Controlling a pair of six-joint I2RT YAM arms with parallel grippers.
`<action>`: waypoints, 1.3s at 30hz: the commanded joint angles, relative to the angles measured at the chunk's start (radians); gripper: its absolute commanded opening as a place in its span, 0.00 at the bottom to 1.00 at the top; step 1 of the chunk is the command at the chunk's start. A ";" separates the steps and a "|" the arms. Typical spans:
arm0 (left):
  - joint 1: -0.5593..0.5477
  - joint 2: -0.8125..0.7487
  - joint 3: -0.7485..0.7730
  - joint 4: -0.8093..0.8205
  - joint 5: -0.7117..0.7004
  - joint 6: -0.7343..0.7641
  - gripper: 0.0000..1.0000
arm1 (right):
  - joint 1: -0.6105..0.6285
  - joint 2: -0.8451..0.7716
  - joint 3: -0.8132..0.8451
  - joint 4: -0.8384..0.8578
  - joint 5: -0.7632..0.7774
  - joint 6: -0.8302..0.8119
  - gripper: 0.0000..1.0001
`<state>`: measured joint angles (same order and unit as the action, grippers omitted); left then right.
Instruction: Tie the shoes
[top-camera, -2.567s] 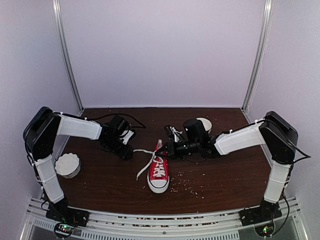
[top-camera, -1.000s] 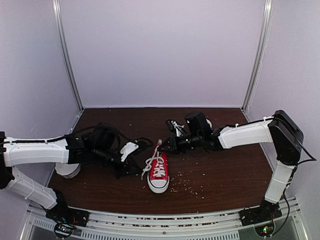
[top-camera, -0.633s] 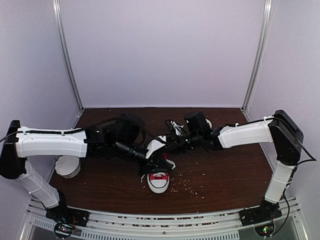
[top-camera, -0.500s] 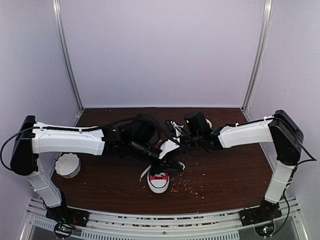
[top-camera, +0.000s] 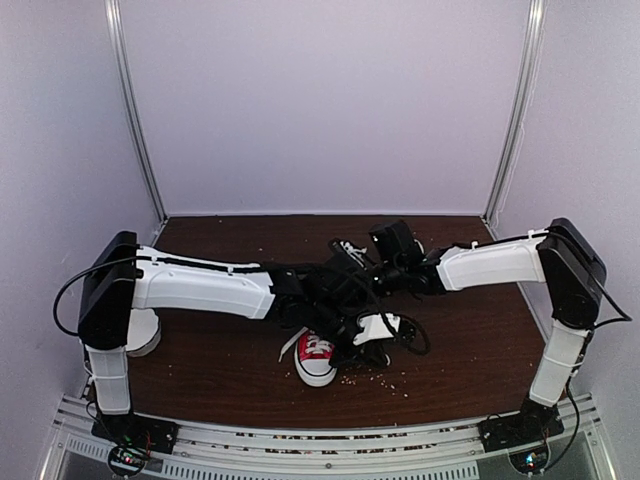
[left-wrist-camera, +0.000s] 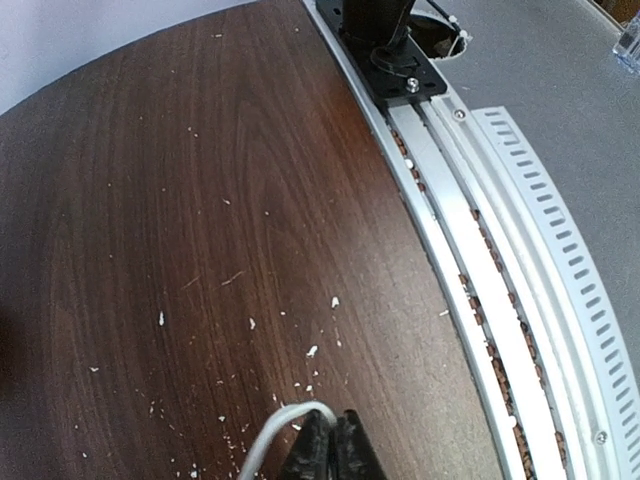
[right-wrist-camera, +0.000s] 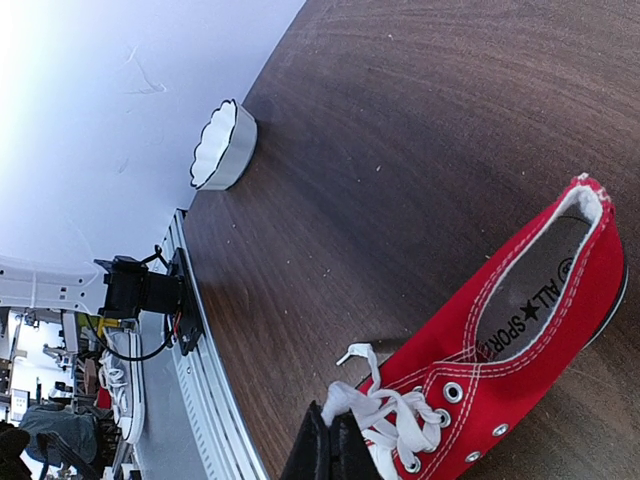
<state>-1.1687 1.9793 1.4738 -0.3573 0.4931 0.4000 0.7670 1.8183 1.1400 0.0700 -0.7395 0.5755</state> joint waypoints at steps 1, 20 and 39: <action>-0.003 0.027 0.056 -0.017 -0.032 0.090 0.09 | -0.004 0.022 0.047 -0.034 -0.027 -0.045 0.00; 0.321 -0.498 -0.550 0.495 0.041 -0.235 0.21 | -0.006 0.045 0.058 -0.026 -0.048 -0.047 0.00; 0.417 -0.200 -0.473 0.344 0.081 0.067 0.51 | -0.004 0.046 0.053 0.003 -0.057 -0.028 0.00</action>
<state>-0.7536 1.7466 0.9619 0.0288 0.4915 0.4007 0.7670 1.8565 1.1740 0.0425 -0.7853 0.5362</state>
